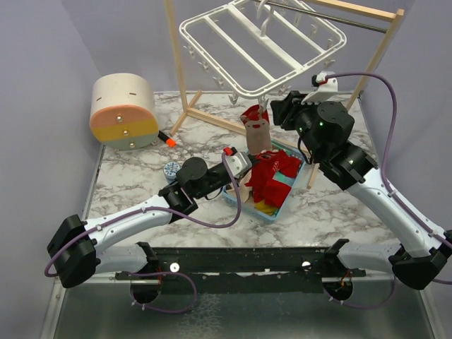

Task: Clip the socks to the hanger
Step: Move the hanger to the clothesline, then open the clamp at the hanger.

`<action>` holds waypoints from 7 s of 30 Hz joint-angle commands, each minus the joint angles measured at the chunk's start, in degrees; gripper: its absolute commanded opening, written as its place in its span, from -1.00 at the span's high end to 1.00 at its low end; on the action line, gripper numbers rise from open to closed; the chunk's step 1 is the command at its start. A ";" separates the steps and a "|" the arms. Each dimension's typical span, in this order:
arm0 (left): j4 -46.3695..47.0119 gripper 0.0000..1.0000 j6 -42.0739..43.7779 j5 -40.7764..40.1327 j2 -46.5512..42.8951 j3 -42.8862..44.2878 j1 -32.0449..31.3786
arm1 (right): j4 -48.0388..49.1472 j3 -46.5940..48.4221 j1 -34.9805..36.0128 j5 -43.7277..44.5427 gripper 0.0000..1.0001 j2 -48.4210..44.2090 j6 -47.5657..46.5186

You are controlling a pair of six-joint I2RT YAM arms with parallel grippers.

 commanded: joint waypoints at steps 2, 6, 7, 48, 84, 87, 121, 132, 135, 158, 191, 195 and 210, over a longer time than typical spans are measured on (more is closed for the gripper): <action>1.46 1.00 -0.07 -1.06 0.10 1.03 -0.10 | 1.81 1.12 0.50 -5.02 0.07 1.92 2.08; 1.46 1.00 0.20 -1.26 -0.46 0.68 -0.10 | 0.55 1.35 0.51 -4.01 0.00 0.53 1.16; 1.46 1.00 0.33 -1.41 -0.60 0.55 -0.10 | -0.08 1.28 0.51 -3.57 -0.02 -0.32 0.60; -9.60 1.00 0.26 -23.00 -24.09 -14.07 0.08 | 14.85 -0.87 15.98 -1.37 -0.54 4.42 -6.01; -8.65 1.00 0.31 -22.02 -24.73 -15.13 0.25 | 25.66 2.32 14.75 1.40 -0.44 12.75 -6.94; -8.56 1.00 0.27 -22.03 -24.83 -15.29 0.25 | 25.31 3.05 14.57 1.40 -0.42 13.23 -7.13; -7.69 1.00 -0.41 -21.43 -24.81 -16.18 0.34 | 32.70 1.78 13.28 3.52 -0.04 14.86 -6.08; -7.59 1.00 -0.76 -21.15 -24.87 -16.45 0.34 | 35.67 0.68 13.12 3.07 -0.21 15.51 -5.44; -7.51 1.00 -0.82 -21.10 -24.80 -16.49 0.34 | 35.96 0.59 13.03 2.13 -0.25 15.83 -4.83; -7.42 1.00 -1.61 -20.46 -25.61 -17.09 0.34 | 44.72 -8.08 13.02 -0.52 -0.31 14.02 -1.30; -7.17 1.00 -1.87 -20.14 -25.32 -17.35 0.34 | 63.98 -13.39 13.08 0.84 -0.28 15.94 -8.10; -7.18 1.00 -1.88 -20.19 -25.49 -17.45 0.34 | 64.72 -12.94 13.04 1.76 -0.25 16.77 -7.97; -7.15 1.00 -2.14 -20.01 -25.96 -17.63 0.34 | 64.59 -11.08 13.04 4.47 0.07 18.58 -7.67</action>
